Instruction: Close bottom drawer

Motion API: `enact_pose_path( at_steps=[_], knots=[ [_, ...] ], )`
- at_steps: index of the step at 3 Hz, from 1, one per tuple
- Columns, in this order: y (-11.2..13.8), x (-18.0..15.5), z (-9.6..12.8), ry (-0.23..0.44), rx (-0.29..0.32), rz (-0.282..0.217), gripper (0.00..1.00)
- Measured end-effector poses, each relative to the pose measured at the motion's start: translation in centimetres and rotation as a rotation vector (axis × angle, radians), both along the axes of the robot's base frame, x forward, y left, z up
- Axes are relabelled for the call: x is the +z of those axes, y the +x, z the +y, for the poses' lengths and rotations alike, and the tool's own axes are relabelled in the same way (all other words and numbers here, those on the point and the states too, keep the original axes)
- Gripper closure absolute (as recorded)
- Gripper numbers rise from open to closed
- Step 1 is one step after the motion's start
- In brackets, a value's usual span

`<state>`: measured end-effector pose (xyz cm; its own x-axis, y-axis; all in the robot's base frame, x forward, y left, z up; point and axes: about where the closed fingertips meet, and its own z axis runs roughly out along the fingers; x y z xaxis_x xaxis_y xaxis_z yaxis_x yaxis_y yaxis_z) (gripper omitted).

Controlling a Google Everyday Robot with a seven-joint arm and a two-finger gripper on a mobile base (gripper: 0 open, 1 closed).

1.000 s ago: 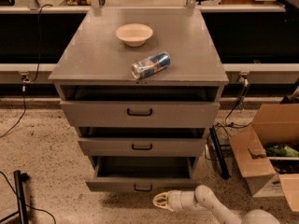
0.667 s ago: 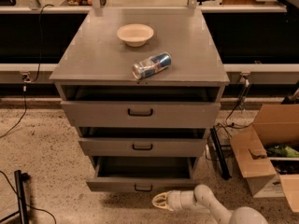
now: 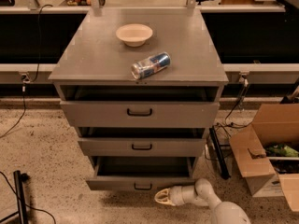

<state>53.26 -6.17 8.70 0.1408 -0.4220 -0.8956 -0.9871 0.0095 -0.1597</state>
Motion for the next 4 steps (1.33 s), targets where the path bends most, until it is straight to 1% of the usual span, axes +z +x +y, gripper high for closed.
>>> enact_pose_path(
  at_steps=[1, 2, 3, 4],
  knots=[
    [1.9, 0.4, -0.1, 0.021, -0.003, -0.017, 1.00],
    [3.4, 0.8, 0.7, 0.033, -0.012, -0.036, 1.00],
    [5.2, 1.4, 1.8, 0.046, -0.048, -0.049, 1.00],
    [6.8, 1.7, 2.4, 0.058, -0.099, -0.053, 1.00]
  ],
)
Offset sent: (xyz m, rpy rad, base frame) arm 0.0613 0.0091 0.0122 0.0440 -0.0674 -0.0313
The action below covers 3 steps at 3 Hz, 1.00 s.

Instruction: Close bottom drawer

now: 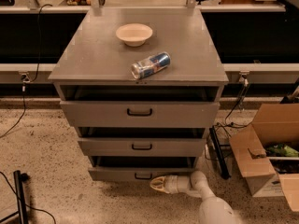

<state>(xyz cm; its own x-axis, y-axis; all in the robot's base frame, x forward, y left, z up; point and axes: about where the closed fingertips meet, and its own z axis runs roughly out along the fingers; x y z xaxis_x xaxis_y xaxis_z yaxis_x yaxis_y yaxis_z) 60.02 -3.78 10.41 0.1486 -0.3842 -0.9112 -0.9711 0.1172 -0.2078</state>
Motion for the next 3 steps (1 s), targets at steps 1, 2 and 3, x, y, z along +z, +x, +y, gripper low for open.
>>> enact_pose_path(
  at_steps=[1, 2, 3],
  knots=[
    [1.7, 0.0, -0.2, -0.001, -0.069, -0.002, 1.00],
    [2.7, 0.1, -0.8, 0.010, -0.118, -0.008, 1.00],
    [3.6, 0.1, -1.7, 0.015, -0.150, -0.018, 1.00]
  ],
)
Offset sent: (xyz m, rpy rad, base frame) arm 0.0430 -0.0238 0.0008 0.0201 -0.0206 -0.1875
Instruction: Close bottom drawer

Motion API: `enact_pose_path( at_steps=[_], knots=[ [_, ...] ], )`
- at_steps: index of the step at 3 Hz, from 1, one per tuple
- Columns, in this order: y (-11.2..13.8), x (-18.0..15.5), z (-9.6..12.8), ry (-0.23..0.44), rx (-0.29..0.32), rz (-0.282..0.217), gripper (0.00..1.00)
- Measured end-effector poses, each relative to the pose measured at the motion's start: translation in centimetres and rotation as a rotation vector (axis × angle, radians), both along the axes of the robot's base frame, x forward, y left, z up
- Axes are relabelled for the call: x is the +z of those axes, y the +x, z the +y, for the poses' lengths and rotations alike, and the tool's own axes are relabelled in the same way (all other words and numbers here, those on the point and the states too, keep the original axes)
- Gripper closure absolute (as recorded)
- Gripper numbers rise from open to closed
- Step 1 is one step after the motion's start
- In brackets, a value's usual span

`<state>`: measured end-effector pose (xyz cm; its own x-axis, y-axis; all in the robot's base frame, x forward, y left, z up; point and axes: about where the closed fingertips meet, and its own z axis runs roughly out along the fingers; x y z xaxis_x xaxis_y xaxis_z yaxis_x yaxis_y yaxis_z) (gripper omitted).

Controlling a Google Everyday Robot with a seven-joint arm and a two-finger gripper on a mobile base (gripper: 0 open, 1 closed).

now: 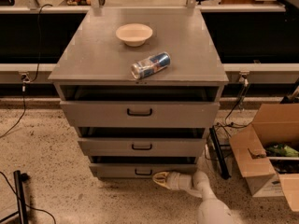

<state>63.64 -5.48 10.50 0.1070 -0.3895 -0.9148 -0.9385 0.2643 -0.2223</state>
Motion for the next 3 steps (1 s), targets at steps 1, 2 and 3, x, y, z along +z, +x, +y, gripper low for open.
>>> enact_pose_path(
  at_steps=[1, 2, 3],
  knots=[
    [0.1, 0.0, -0.2, 0.002, -0.001, 0.001, 1.00],
    [0.1, -0.1, -0.3, -0.013, 0.009, 0.006, 1.00],
    [-1.3, 0.6, 0.1, -0.022, 0.064, -0.005, 1.00]
  ],
)
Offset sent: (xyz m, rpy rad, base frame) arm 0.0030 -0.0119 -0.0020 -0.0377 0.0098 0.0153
